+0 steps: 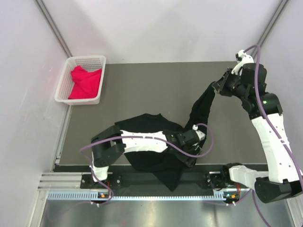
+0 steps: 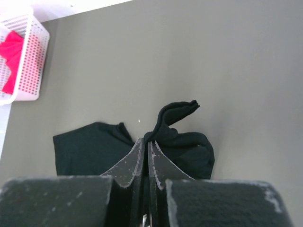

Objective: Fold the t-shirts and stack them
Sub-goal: Flatten the tshirt out

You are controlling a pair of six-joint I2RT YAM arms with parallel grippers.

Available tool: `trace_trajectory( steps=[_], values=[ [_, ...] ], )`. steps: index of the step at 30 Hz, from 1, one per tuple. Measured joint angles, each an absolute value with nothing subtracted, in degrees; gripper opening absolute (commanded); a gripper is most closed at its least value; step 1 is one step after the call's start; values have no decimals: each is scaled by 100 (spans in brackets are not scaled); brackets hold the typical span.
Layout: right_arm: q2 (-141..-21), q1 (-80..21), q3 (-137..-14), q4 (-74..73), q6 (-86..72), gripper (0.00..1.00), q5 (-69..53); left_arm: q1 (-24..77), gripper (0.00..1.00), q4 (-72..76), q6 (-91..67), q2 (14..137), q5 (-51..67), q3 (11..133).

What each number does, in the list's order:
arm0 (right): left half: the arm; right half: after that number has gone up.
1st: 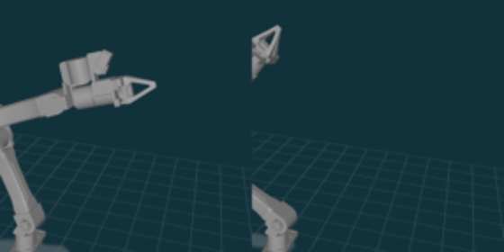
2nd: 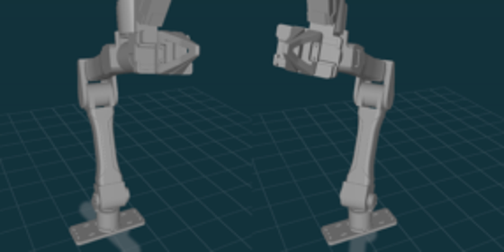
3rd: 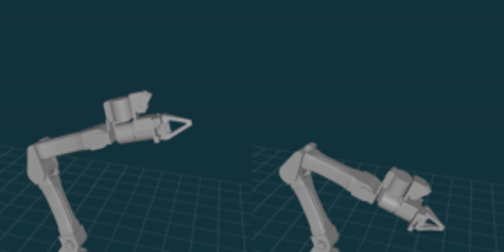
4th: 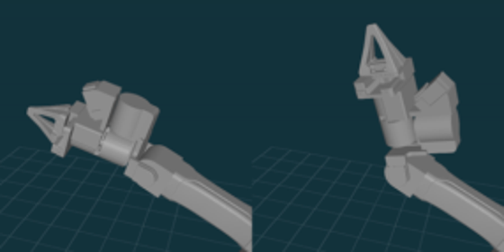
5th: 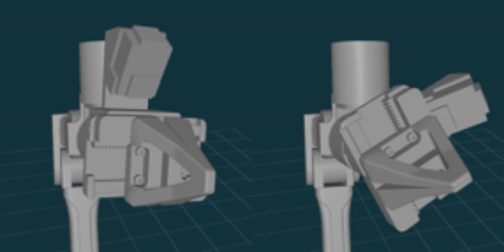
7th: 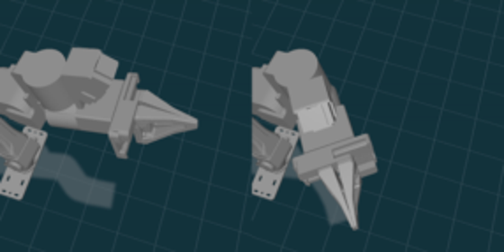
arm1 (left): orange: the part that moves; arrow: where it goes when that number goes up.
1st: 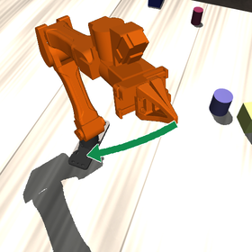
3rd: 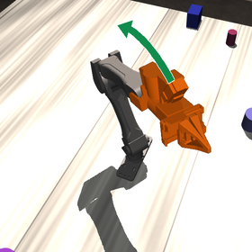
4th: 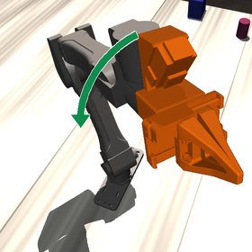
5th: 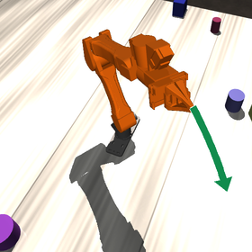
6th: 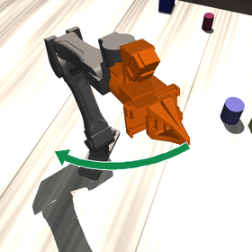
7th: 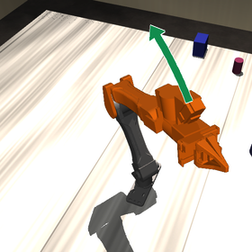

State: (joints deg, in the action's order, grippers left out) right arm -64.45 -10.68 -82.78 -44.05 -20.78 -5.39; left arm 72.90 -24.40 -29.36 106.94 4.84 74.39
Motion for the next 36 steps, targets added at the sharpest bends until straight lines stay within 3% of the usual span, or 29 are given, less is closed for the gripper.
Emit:
trace_trajectory(
  steps=[2, 3, 5, 6, 7, 14, 25, 31, 36],
  values=[
    [-6383, -1068, -8278, -4414, -2082, 0, -580, 7325, 55, -2467, -3100, 10901, 349, 7467],
    [-6351, -1068, -8278, -4416, -2084, 0, -596, 7325, 41, -2499, -3159, 10973, 270, 7461],
    [-6298, -1068, -8278, -4416, -2091, 0, -617, 7319, 27, -2526, -3271, 11045, 128, 7413],
    [-6270, -1068, -8278, -4416, -2108, 0, -622, 7317, 5, -2532, -3326, 11050, 54, 7369],
    [-6252, -1068, -8278, -4416, -2112, 0, -624, 7312, 0, -2547, -3389, 11048, -30, 7349],
    [-6239, -1068, -8370, -4482, -2119, 0, -582, 7358, 0, -3590, -3667, 10506, -1365, 7411],
    [-6667, -1068, -9996, -4619, -2093, 0, -250, 7328, 0, -5266, -3785, 7170, -3632, 8829],
    [-7039, -1068, -10975, -4617, -2084, 0, -156, 7319, 0, -6023, -3820, 6910, -4222, 9769],
    [-6936, -1068, -11450, -4274, -2239, 0, -207, 7319, 0, -5743, -3356, 6692, -3994, 10532]
  ],
)
